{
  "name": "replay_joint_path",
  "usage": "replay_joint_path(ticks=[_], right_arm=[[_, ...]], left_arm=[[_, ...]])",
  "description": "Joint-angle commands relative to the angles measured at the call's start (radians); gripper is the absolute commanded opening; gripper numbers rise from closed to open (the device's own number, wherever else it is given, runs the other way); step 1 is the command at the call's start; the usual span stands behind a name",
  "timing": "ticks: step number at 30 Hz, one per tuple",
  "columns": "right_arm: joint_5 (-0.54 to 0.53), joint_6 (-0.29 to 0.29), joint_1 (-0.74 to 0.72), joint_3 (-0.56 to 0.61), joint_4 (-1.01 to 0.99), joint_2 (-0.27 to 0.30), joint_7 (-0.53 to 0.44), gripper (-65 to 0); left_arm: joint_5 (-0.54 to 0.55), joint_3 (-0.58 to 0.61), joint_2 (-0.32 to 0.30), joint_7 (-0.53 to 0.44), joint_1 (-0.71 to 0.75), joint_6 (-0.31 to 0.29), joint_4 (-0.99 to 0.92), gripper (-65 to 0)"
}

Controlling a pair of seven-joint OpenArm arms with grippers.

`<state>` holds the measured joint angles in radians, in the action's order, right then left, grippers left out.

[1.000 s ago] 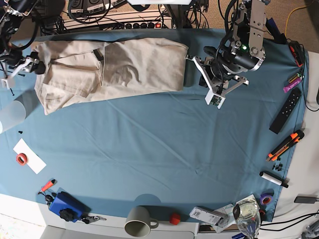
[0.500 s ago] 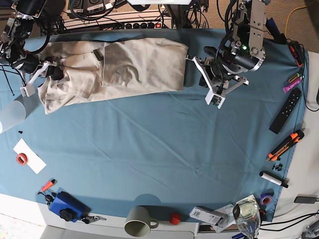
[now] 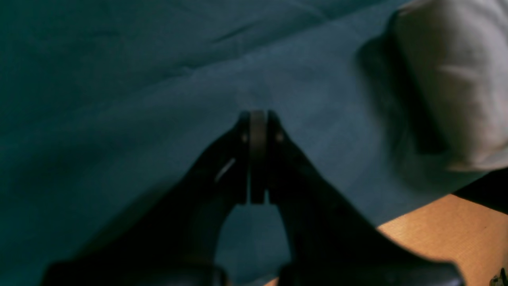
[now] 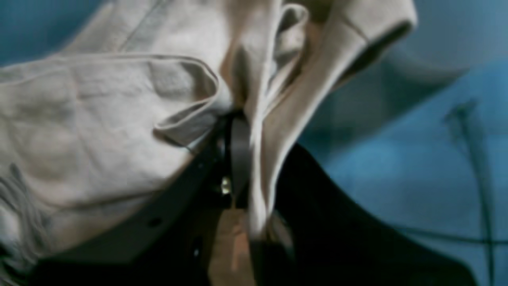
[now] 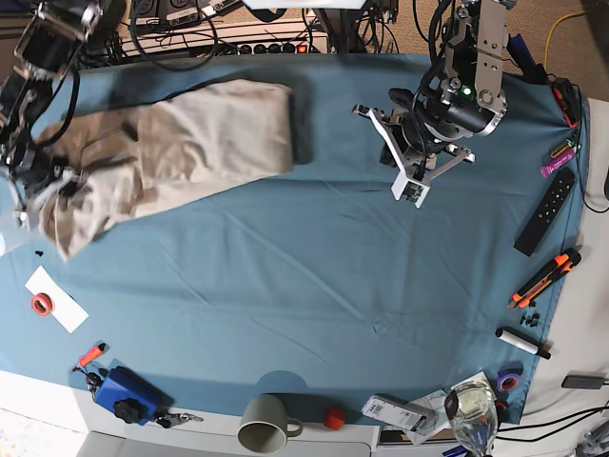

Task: Fold the T-shirt properly
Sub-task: 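Fold the held shirt end over the bundle with the right gripper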

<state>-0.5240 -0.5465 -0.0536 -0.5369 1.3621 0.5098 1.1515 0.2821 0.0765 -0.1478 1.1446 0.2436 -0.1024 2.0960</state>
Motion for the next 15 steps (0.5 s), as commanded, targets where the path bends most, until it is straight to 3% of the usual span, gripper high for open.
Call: replay_joint_path(ticks=[1,5,10,12,15], right_arm=[[-0.018,-0.002,-0.032,-0.006,0.018,0.025,-0.011,-65.0],[-0.095,-0.003,-0.054,-0.006,0.018,0.025,0.061,-65.0],[-0.316,-0.058,-0.043,-0.006,0.035,0.025,0.24,-65.0],[-0.38,-0.075,-0.021,-0.006,0.076,0.025,0.245,-65.0],[-0.396,-0.09,0.029,-0.006,0.156,0.021,0.245,-65.0]], left_arm=[[0.009,-0.002,-0.002,-0.014,-0.005,-0.003,0.018,-65.0],[-0.025,-0.002,-0.002,-0.007,-0.005,-0.003,0.018,-65.0],[-0.046,-0.002,-0.002,-0.007,-0.005,0.001,0.018,-65.0],[-0.047,-0.003,-0.002,-0.007,-0.005,0.001,0.018,-65.0],[-0.048,-0.003,-0.003,-0.006,-0.002,0.001,0.018,-65.0]])
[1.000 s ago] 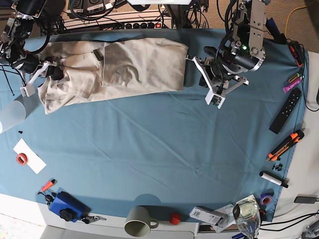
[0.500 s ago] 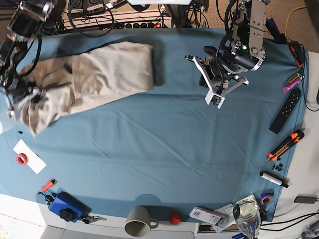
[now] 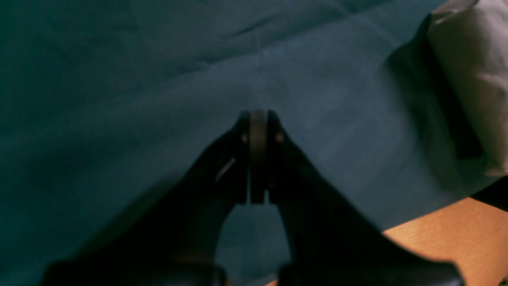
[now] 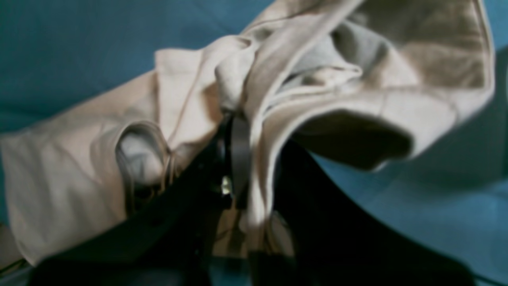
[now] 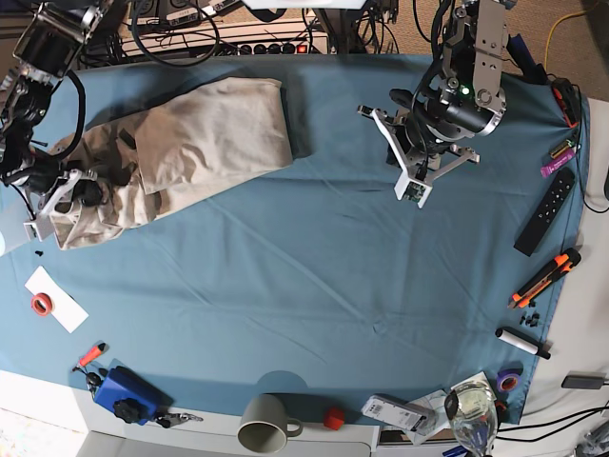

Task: Fold the T-shirt properly
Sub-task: 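Fold the held shirt end over the bundle with the right gripper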

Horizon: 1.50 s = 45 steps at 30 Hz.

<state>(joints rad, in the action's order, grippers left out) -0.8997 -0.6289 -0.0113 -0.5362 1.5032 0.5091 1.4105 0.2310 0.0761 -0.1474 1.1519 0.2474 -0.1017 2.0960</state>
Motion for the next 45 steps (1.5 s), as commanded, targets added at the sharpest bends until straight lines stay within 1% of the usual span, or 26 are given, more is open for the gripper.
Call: replay_joint_path(ticks=[1,4,6,9,12,14,17,18,20,22,26,28,30,33,35,38,39,41,45], right_arm=[[-0.023,-0.007,0.006,-0.007,0.036,0.017,-0.014,-65.0],[-0.063,-0.013,0.07,-0.007,0.087,-0.003,-0.014,-65.0],[-0.108,-0.041,0.109,-0.007,0.129,-0.023,-0.014,-65.0],[-0.161,-0.069,0.148,-0.007,0.21,-0.053,-0.014,-65.0],[-0.209,-0.069,0.183,-0.007,0.298,-0.078,-0.014,-65.0],[-0.211,-0.069,0.204,-0.007,0.347,-0.098,-0.014,-65.0],[-0.216,-0.069,0.24,-0.007,0.392,-0.126,-0.014,-65.0],[-0.234,-0.069,0.251,-0.007,0.403,-0.133,-0.014,-65.0],[-0.284,-0.069,0.27,-0.006,0.426,-0.136,-0.014,-65.0],[-0.314,-0.069,0.272,-0.006,0.453,-0.135,-0.014,-65.0],[-0.332,-0.069,0.271,-0.006,0.473,-0.135,-0.014,-65.0],[-0.331,-0.069,0.271,0.004,0.473,-0.138,-0.014,-65.0],[-0.331,-0.069,0.271,0.035,0.473,-0.145,-0.014,-65.0],[-0.327,-0.069,0.271,0.126,0.473,-0.15,-0.014,-65.0],[-0.281,-0.069,0.263,0.201,0.473,-0.15,-0.014,-65.0],[-0.178,-0.069,0.257,0.291,0.473,-0.152,-0.014,-65.0],[-0.148,-0.069,0.257,0.313,0.473,-0.152,-0.038,-65.0],[-0.096,-0.069,0.257,0.346,0.473,-0.152,-0.065,-65.0],[-0.07,-0.069,0.258,0.367,0.473,-0.152,-0.062,-65.0]], left_arm=[[-0.005,-0.003,-0.003,-0.014,0.0,0.0,0.018,-65.0],[-0.04,-0.003,-0.006,-0.005,0.011,0.02,0.018,-65.0],[-0.064,-0.003,-0.006,0.002,0.017,0.039,0.018,-65.0],[-0.075,-0.003,-0.006,0.004,0.023,0.046,0.019,-65.0],[-0.08,-0.01,-0.005,0.003,0.034,0.061,0.019,-65.0],[-0.082,-0.037,-0.005,0.005,0.044,0.061,0.019,-65.0],[-0.08,-0.11,-0.006,0.005,0.059,0.06,0.019,-65.0],[-0.078,-0.138,-0.006,0.004,0.064,0.06,0.019,-65.0],[-0.046,-0.198,-0.011,0.002,0.072,0.06,0.019,-65.0],[0.012,-0.251,-0.027,0.0,0.077,0.06,0.019,-65.0],[0.071,-0.323,-0.061,-0.009,0.088,0.046,0.018,-65.0],[0.082,-0.337,-0.075,-0.009,0.088,0.026,0.018,-65.0],[0.095,-0.34,-0.077,-0.011,0.088,0.022,0.018,-65.0],[0.106,-0.34,-0.077,-0.019,0.088,0.022,0.018,-65.0],[0.102,-0.34,-0.077,-0.019,0.088,0.022,0.018,-65.0],[0.103,-0.34,-0.077,-0.019,0.088,0.022,0.018,-65.0],[0.103,-0.34,-0.077,-0.02,0.088,0.022,0.018,-65.0],[0.103,-0.34,-0.077,-0.023,0.088,0.022,0.018,-65.0],[0.103,-0.34,-0.077,-0.026,0.088,0.022,0.018,-65.0]])
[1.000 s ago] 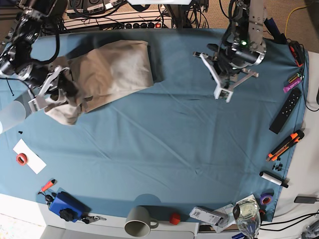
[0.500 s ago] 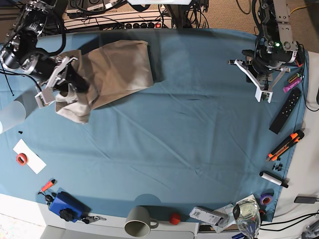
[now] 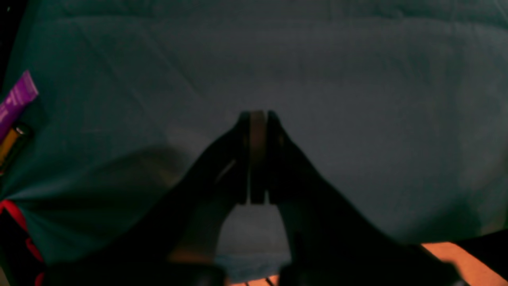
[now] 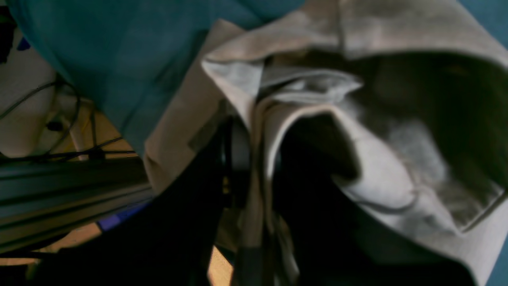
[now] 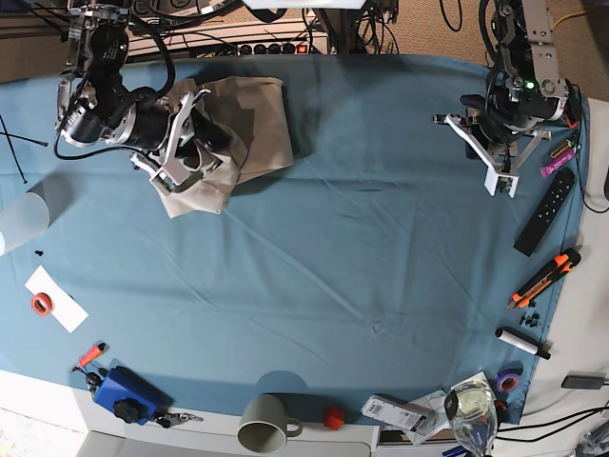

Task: Fold the T-shirt properly
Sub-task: 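Fold the held shirt end over the bundle with the right gripper, then release the shirt and raise the right gripper away from the bundle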

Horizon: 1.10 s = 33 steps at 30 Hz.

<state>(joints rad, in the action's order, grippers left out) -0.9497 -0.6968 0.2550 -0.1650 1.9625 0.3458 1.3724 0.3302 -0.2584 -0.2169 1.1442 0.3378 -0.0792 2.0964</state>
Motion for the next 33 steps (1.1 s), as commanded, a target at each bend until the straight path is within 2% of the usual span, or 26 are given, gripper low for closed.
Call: replay_joint_path(ticks=[1,5,7,10,11,17,24,30,33], right_arm=[[-0.021,-0.001,-0.008,-0.004,0.014,0.011,-0.021,-65.0],[-0.022,-0.001,-0.008,-0.004,0.014,0.011,-0.022,-48.3],[-0.053,-0.001,-0.009,-0.004,0.014,0.011,-0.021,-44.3],[-0.199,-0.001,-0.009,-0.004,0.044,0.008,-0.015,-44.4],[-0.206,-0.001,-0.009,-0.005,0.064,0.0,-0.005,-44.4],[-0.182,-0.001,-0.011,-0.004,0.132,-0.042,0.012,-44.4],[-0.175,-0.001,-0.013,-0.026,0.133,-0.044,0.007,-44.4],[-0.17,-0.001,-0.016,-0.199,0.127,-0.072,0.003,-44.4],[-0.124,-0.001,-0.014,-0.253,0.065,-0.071,0.003,-44.4]], left_arm=[[0.003,-0.005,-0.008,-0.018,-0.003,0.0,0.018,-65.0],[0.003,-0.005,-0.008,-0.019,-0.003,0.0,0.018,-65.0],[0.003,-0.005,-0.008,-0.024,-0.002,0.0,0.018,-65.0],[0.003,-0.005,-0.007,-0.036,-0.002,0.0,0.018,-65.0],[0.003,-0.005,-0.007,-0.038,-0.002,0.0,0.018,-65.0],[-0.014,-0.005,-0.007,-0.037,0.001,0.0,0.018,-65.0],[-0.015,-0.005,-0.007,-0.037,0.015,0.0,0.017,-65.0],[-0.014,-0.005,-0.007,-0.037,0.014,0.0,0.017,-65.0],[-0.002,-0.005,-0.007,-0.037,0.014,0.0,0.017,-65.0]])
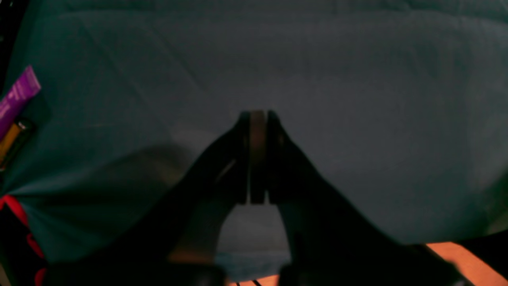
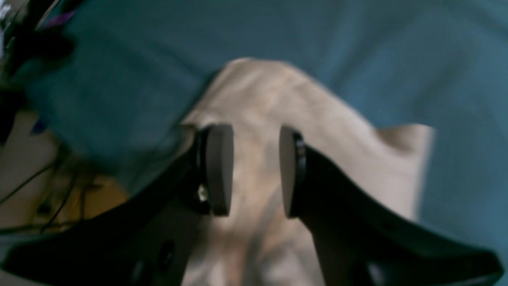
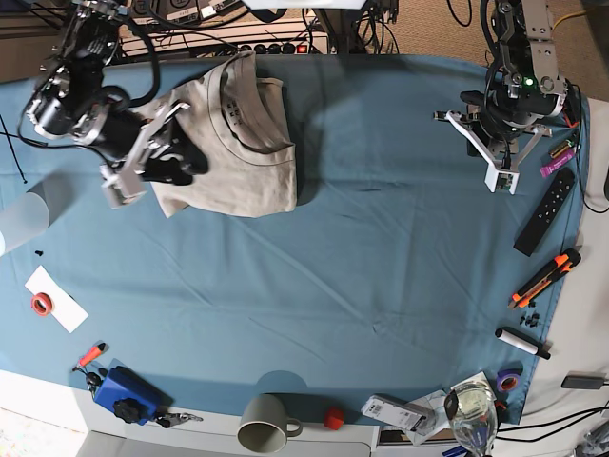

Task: Fold the T-shirt properly
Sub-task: 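Release the shirt and raise the right gripper away from the bundle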

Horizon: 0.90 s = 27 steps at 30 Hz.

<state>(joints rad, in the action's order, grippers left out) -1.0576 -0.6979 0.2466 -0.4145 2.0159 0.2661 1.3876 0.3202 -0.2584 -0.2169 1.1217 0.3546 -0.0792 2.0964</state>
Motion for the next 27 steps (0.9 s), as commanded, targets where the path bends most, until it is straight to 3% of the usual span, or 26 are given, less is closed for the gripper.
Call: replay_joint_path(ticks=[1,5,15,19,24,27], right_arm=[[-0.015,0.0,-0.006,-0.005,-0.024,0.009,-0.011,-44.4],[-0.026,0.0,-0.006,0.009,-0.164,0.009,-0.011,-44.4],[0.109,0.0,-0.017,0.014,-0.245,0.009,-0.047,-44.4],[0.111,0.0,-0.017,0.014,-0.244,0.009,-0.064,-44.4],[-0.064,0.0,-0.017,-0.009,-0.183,0.014,-0.036,-44.4],[-0.048,0.0,-0.016,-0.087,-0.084,0.014,-0.035,-44.4]], left_arm=[[0.019,-0.005,-0.007,-0.015,-0.003,0.0,0.017,-65.0],[0.077,-0.005,0.005,-0.015,-0.003,-0.053,0.017,-65.0],[0.353,-0.005,0.006,-0.037,-0.037,-0.291,0.018,-65.0],[0.376,0.015,0.006,-0.037,-0.045,-0.315,0.018,-65.0],[0.383,0.08,0.005,-0.014,-0.044,-0.315,0.018,-65.0],[0.391,0.137,0.006,-0.014,-0.044,-0.315,0.018,-65.0]])
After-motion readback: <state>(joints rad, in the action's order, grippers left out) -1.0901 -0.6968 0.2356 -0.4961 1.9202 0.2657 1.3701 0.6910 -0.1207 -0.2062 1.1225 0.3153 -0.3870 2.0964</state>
